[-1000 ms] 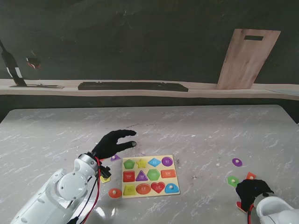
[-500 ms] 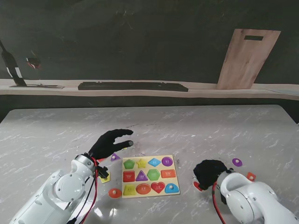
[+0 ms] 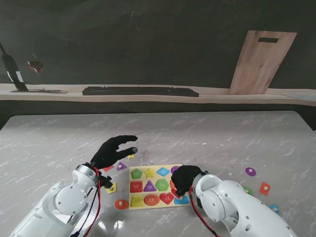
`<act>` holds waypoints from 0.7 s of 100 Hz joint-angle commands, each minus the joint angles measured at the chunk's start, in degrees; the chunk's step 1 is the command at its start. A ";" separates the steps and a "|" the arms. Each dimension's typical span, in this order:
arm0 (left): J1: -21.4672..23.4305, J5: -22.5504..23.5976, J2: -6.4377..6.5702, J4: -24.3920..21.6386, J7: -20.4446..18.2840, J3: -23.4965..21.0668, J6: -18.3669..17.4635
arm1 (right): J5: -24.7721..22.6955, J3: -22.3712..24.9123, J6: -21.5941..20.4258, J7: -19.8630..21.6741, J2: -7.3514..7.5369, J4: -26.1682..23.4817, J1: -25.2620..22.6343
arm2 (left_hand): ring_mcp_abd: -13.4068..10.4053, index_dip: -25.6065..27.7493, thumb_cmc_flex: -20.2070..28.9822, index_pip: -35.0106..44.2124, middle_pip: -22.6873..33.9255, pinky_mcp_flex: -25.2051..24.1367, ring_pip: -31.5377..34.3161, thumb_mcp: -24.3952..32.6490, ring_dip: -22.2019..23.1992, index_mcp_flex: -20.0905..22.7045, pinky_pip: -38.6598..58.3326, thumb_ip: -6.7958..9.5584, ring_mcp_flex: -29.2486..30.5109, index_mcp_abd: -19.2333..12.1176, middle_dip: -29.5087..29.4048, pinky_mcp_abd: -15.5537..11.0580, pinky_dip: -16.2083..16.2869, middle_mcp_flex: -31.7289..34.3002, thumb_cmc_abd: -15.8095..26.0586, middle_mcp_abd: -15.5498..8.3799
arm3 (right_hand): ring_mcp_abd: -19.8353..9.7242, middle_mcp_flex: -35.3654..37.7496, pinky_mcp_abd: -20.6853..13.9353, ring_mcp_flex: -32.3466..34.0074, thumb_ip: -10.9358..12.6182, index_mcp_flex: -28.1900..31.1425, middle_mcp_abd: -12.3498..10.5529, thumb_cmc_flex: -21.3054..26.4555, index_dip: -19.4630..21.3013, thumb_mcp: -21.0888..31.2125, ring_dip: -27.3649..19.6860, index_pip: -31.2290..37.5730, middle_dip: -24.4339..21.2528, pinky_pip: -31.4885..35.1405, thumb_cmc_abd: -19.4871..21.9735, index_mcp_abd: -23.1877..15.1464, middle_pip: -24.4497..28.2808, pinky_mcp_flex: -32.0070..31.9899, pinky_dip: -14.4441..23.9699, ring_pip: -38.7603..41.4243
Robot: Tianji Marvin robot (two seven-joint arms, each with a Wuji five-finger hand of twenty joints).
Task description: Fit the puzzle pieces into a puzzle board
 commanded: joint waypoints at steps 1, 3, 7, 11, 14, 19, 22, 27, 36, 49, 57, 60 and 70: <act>0.21 -0.17 -0.17 -0.27 0.18 -0.08 -0.03 | 0.53 -1.01 -0.04 -0.23 -0.81 0.27 0.10 | 0.40 0.53 -0.32 -0.02 -0.22 -0.45 0.99 -0.53 0.82 1.08 1.25 1.85 1.10 -1.33 0.16 -9.42 -0.07 -0.24 1.55 -0.25 | 0.36 0.32 2.80 1.58 1.58 1.97 3.81 3.21 1.52 2.66 0.60 1.01 0.48 2.23 1.38 -1.20 1.95 0.27 1.13 1.97; 0.20 -0.18 -0.18 -0.28 0.20 -0.07 0.00 | 0.77 -1.45 0.01 -0.39 -0.83 0.48 0.42 | 0.27 0.53 -0.29 0.00 -0.23 -0.43 0.98 -0.50 0.81 1.11 1.26 1.86 1.06 -1.41 0.15 -9.44 -0.07 -0.27 1.58 -0.36 | 0.36 0.29 2.80 1.58 1.59 1.97 3.82 3.22 1.54 2.63 0.59 1.00 0.48 2.24 1.35 -1.20 1.95 0.25 1.14 1.99; 0.18 -0.20 -0.19 -0.29 0.23 -0.04 0.06 | 1.29 -2.35 0.15 -0.64 -0.88 0.93 1.09 | 0.33 0.53 -0.35 0.00 -0.19 -0.43 1.01 -0.54 0.83 1.09 1.28 1.85 1.11 -1.36 0.16 -9.44 -0.06 -0.17 1.55 -0.28 | 0.36 0.26 2.81 1.57 1.62 1.96 3.81 3.23 1.57 2.62 0.58 0.98 0.47 2.26 1.41 -1.22 1.96 0.24 1.15 2.00; 0.15 -0.21 -0.20 -0.29 0.26 -0.01 0.11 | 1.84 -3.25 0.29 -0.92 -0.93 1.44 1.79 | 0.32 0.53 -0.33 -0.01 -0.22 -0.46 1.00 -0.50 0.83 1.08 1.28 1.86 1.06 -1.28 0.15 -9.34 -0.06 -0.20 1.60 -0.29 | 0.36 0.24 2.80 1.57 1.64 1.95 3.79 3.25 1.59 2.59 0.57 0.95 0.47 2.28 1.34 -1.24 1.97 0.23 1.17 2.02; 0.14 -0.21 -0.19 -0.29 0.22 0.01 0.15 | 2.24 -3.91 0.42 -1.14 -0.98 1.83 2.31 | 0.32 0.52 -0.34 -0.04 -0.24 -0.48 1.02 -0.51 0.83 1.02 1.28 1.86 1.10 -1.32 0.15 -9.35 -0.06 -0.26 1.60 -0.36 | 0.36 0.18 2.79 1.56 1.66 1.93 3.78 3.23 1.60 2.59 0.56 0.94 0.46 2.27 1.41 -1.26 1.95 0.19 1.18 2.02; 0.12 -0.20 -0.18 -0.29 0.17 0.03 0.20 | 2.92 -4.95 0.62 -1.57 -1.08 2.47 3.14 | 0.35 0.52 -0.39 -0.02 -0.22 -0.46 1.01 -0.53 0.83 1.06 1.30 1.85 1.10 -1.39 0.16 -9.38 -0.06 -0.21 1.58 -0.37 | 0.35 0.17 2.79 1.48 1.68 1.93 3.76 3.21 1.63 2.56 0.54 0.92 0.47 2.27 1.42 -1.26 1.98 0.15 1.19 2.01; 0.11 -0.18 -0.18 -0.27 0.18 0.04 0.21 | 3.32 -5.55 0.74 -1.88 -1.15 2.86 3.61 | 0.24 0.52 -0.41 -0.03 -0.22 -0.48 1.01 -0.53 0.83 1.05 1.29 1.86 1.10 -1.31 0.16 -9.38 -0.06 -0.18 1.61 -0.34 | 0.35 0.16 2.78 1.48 1.69 1.92 3.76 3.22 1.64 2.55 0.53 0.91 0.47 2.29 1.41 -1.28 1.99 0.15 1.20 2.02; 0.08 -0.19 -0.19 -0.24 0.19 0.07 0.19 | 3.75 -6.44 0.85 -2.24 -1.23 3.44 4.34 | 0.33 0.52 -0.41 -0.02 -0.25 -0.51 0.99 -0.52 0.82 1.09 1.27 1.86 1.08 -1.25 0.15 -9.37 -0.08 -0.22 1.59 -0.21 | 0.35 0.15 2.76 1.47 1.71 1.86 3.76 3.23 1.64 2.56 0.52 0.87 0.47 2.32 1.46 -1.31 2.00 0.14 1.22 2.03; 0.06 -0.25 -0.19 -0.19 0.17 0.09 0.12 | 3.93 -7.58 0.85 -2.41 -1.26 4.23 5.31 | 0.41 0.51 -0.47 -0.04 -0.26 -0.51 0.99 -0.53 0.82 1.11 1.28 1.86 1.09 -1.29 0.15 -9.32 -0.08 -0.23 1.61 -0.28 | 0.35 0.08 2.75 1.45 1.74 1.82 3.71 3.24 1.71 2.53 0.50 0.88 0.48 2.34 1.44 -1.37 2.03 0.14 1.24 2.04; 0.07 -0.25 -0.20 -0.21 0.20 0.06 0.12 | 4.25 -8.37 1.23 -2.47 -1.29 4.81 5.90 | 0.38 0.51 -0.48 -0.07 -0.29 -0.51 0.99 -0.53 0.83 1.11 1.28 1.86 1.09 -1.26 0.15 -9.33 -0.09 -0.23 1.53 -0.19 | 0.36 0.01 2.71 1.40 1.78 1.75 3.80 3.25 1.82 2.53 0.48 0.92 0.49 2.35 1.43 -1.38 2.09 0.12 1.27 2.07; 0.10 -0.25 -0.22 -0.27 0.29 0.05 0.19 | 4.42 -8.84 1.23 -2.44 -1.28 5.11 6.21 | 0.43 0.50 -0.48 -0.11 -0.29 -0.55 0.95 -0.52 0.82 1.09 1.27 1.86 1.00 -1.11 0.15 -9.36 -0.10 -0.26 1.58 -0.19 | 0.37 -0.02 2.67 1.39 1.79 1.74 3.73 3.27 1.84 2.51 0.46 0.91 0.49 2.36 1.45 -1.47 2.11 0.07 1.29 2.09; 0.11 -0.22 -0.22 -0.29 0.31 0.05 0.22 | 4.52 -9.05 1.19 -2.37 -1.26 5.22 6.36 | 0.39 0.49 -0.52 -0.14 -0.31 -0.55 0.95 -0.53 0.82 1.06 1.26 1.86 1.02 -1.26 0.14 -9.37 -0.11 -0.29 1.60 -0.22 | 0.37 -0.05 2.67 1.37 1.79 1.74 3.69 3.25 1.85 2.48 0.45 0.91 0.48 2.36 1.47 -1.43 2.11 0.07 1.29 2.09; 0.14 -0.13 -0.21 -0.32 0.34 0.05 0.21 | 4.89 -9.60 0.91 -2.05 -1.19 5.56 6.78 | 0.42 0.49 -0.50 -0.17 -0.27 -0.56 0.94 -0.52 0.82 1.07 1.25 1.86 1.01 -1.17 0.16 -9.36 -0.11 -0.21 1.58 -0.19 | 0.39 -0.06 2.71 1.26 1.81 1.72 3.69 3.28 1.87 2.46 0.45 0.89 0.48 2.34 1.49 -1.60 2.12 0.00 1.31 2.11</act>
